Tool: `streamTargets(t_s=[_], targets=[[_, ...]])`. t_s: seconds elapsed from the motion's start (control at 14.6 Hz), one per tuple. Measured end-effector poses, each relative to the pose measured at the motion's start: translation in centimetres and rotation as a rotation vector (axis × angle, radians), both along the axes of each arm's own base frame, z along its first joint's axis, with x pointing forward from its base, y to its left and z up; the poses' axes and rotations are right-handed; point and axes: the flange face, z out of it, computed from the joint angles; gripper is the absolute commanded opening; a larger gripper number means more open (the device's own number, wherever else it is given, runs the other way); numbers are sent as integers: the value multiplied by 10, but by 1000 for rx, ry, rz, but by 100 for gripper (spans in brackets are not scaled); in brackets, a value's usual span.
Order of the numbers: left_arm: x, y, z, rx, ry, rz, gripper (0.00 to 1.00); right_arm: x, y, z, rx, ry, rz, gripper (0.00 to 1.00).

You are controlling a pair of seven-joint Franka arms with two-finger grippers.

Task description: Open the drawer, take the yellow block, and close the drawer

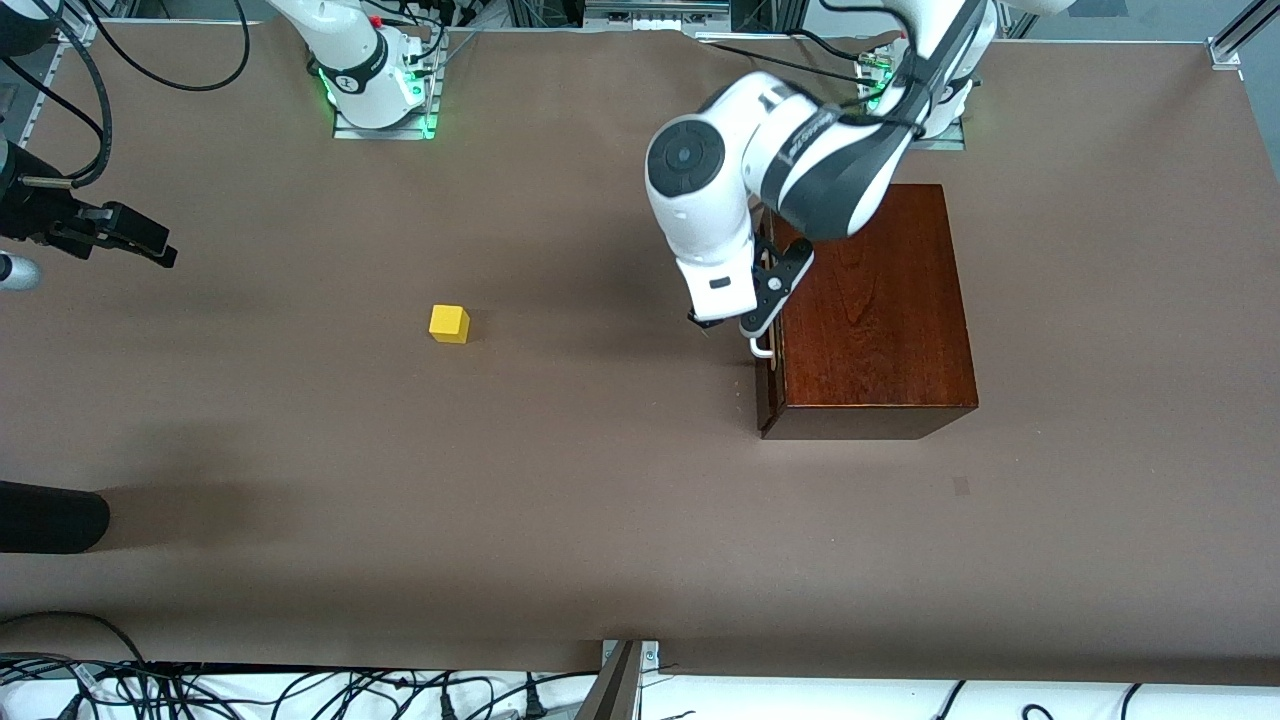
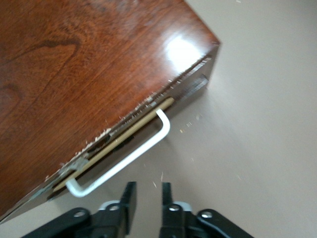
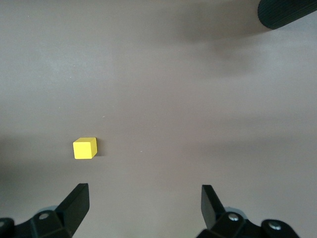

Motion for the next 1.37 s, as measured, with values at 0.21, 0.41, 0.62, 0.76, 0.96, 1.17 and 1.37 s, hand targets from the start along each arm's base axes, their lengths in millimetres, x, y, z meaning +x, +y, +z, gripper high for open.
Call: streamTargets(t_s=[0.21, 0.41, 0.62, 0.76, 0.96, 1.17, 1.37], targets=[[9, 13, 33, -29, 19, -115, 100, 0, 0, 0, 0, 0, 0, 100], [18, 41, 60, -33, 40, -207, 100, 0, 0, 0, 0, 0, 0, 100], [27, 81, 94, -61, 60, -282, 100, 0, 0, 0, 0, 0, 0, 100], [29, 111, 120, -68, 74, -340, 100, 0, 0, 0, 0, 0, 0, 100], [33, 159, 154, -89, 85, -431, 100, 0, 0, 0, 0, 0, 0, 100], [34, 207, 173, -114, 103, -548, 100, 0, 0, 0, 0, 0, 0, 100], [29, 254, 179, -108, 113, -670, 100, 0, 0, 0, 0, 0, 0, 100]])
